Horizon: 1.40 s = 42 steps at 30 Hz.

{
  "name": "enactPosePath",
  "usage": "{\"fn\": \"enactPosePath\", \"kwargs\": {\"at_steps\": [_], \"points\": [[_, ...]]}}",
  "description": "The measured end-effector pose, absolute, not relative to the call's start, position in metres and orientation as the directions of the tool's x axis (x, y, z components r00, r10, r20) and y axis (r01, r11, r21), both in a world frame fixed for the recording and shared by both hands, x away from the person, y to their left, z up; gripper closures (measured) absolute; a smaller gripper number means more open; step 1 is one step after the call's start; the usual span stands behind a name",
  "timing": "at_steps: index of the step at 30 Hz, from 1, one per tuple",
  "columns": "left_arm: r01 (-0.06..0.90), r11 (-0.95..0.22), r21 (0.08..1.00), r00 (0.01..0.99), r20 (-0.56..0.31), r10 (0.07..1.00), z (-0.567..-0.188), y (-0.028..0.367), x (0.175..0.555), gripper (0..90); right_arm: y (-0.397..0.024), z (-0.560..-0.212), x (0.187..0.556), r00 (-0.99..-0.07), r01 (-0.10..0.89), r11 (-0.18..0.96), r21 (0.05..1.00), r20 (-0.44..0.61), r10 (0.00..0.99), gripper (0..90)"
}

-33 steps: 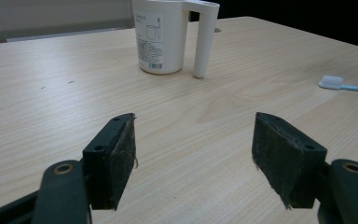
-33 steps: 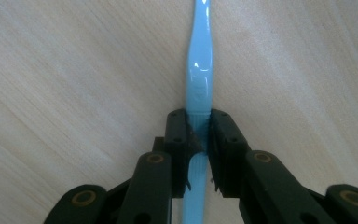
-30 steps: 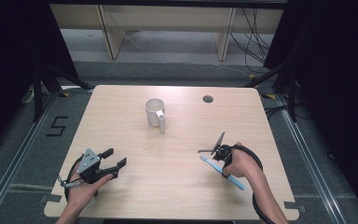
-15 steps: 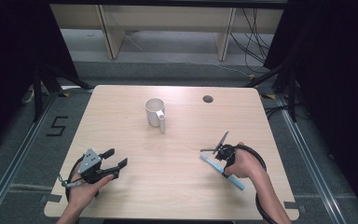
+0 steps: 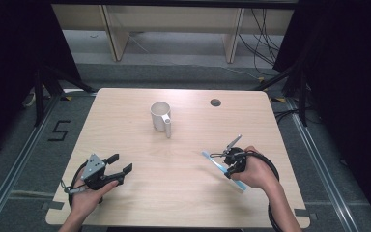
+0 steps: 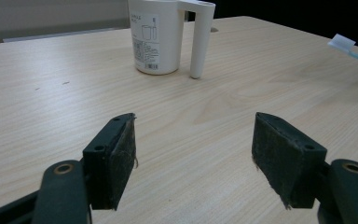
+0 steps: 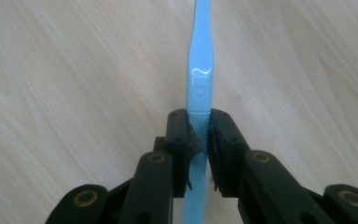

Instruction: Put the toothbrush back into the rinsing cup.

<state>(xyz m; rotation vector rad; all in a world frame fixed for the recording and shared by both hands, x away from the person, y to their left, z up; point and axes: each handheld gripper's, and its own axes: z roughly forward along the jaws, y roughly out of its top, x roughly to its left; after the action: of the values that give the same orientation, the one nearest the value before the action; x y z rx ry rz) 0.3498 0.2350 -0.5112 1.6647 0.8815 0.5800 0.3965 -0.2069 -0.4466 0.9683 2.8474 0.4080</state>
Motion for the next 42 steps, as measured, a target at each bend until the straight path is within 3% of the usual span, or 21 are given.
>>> {"fn": "enactPosePath", "kwargs": {"at_steps": [15, 18, 19, 22, 29, 31, 32, 36, 42], "points": [[0.238, -0.134, 0.962, 0.608, -0.04, 0.793, -0.51, 0.236, 0.351, 30.0, -0.215, -0.44, 0.384, -0.773, 0.539, 0.664, 0.518, -0.009, 0.634, 79.2], [0.262, -0.105, 0.959, 0.597, -0.075, 0.799, -0.511, 0.234, 0.349, 30.0, -0.219, -0.443, 0.379, -0.767, 0.521, 0.631, 0.575, -0.01, 0.642, 79.2], [0.259, -0.11, 0.96, 0.599, -0.07, 0.798, -0.511, 0.234, 0.349, 30.1, -0.22, -0.444, 0.377, -0.742, 0.552, 0.606, 0.573, 0.007, 0.67, 79.2], [0.243, -0.143, 0.96, 0.608, -0.035, 0.793, -0.51, 0.235, 0.35, 30.0, -0.226, -0.449, 0.377, -0.764, 0.502, 0.609, 0.614, -0.016, 0.645, 79.2], [0.244, -0.14, 0.959, 0.605, -0.038, 0.795, -0.51, 0.235, 0.35, 30.1, -0.23, -0.452, 0.372, -0.752, 0.494, 0.556, 0.668, 0.008, 0.659, 79.2], [0.263, -0.107, 0.959, 0.595, -0.074, 0.8, -0.511, 0.234, 0.348, 30.1, -0.229, -0.454, 0.369, -0.739, 0.505, 0.519, 0.69, 0.033, 0.673, 79.2], [0.262, -0.107, 0.959, 0.596, -0.074, 0.799, -0.511, 0.234, 0.348, 30.1, -0.23, -0.457, 0.37, -0.755, 0.465, 0.521, 0.716, 0.013, 0.656, 79.2], [0.244, -0.14, 0.96, 0.605, -0.038, 0.795, -0.509, 0.235, 0.349, 30.1, -0.229, -0.46, 0.366, -0.736, 0.471, 0.473, 0.745, 0.035, 0.676, 79.2], [0.262, -0.108, 0.959, 0.596, -0.073, 0.799, -0.511, 0.234, 0.348, 30.0, -0.228, -0.466, 0.365, -0.734, 0.432, 0.437, 0.789, 0.026, 0.678, 79.2]]}}
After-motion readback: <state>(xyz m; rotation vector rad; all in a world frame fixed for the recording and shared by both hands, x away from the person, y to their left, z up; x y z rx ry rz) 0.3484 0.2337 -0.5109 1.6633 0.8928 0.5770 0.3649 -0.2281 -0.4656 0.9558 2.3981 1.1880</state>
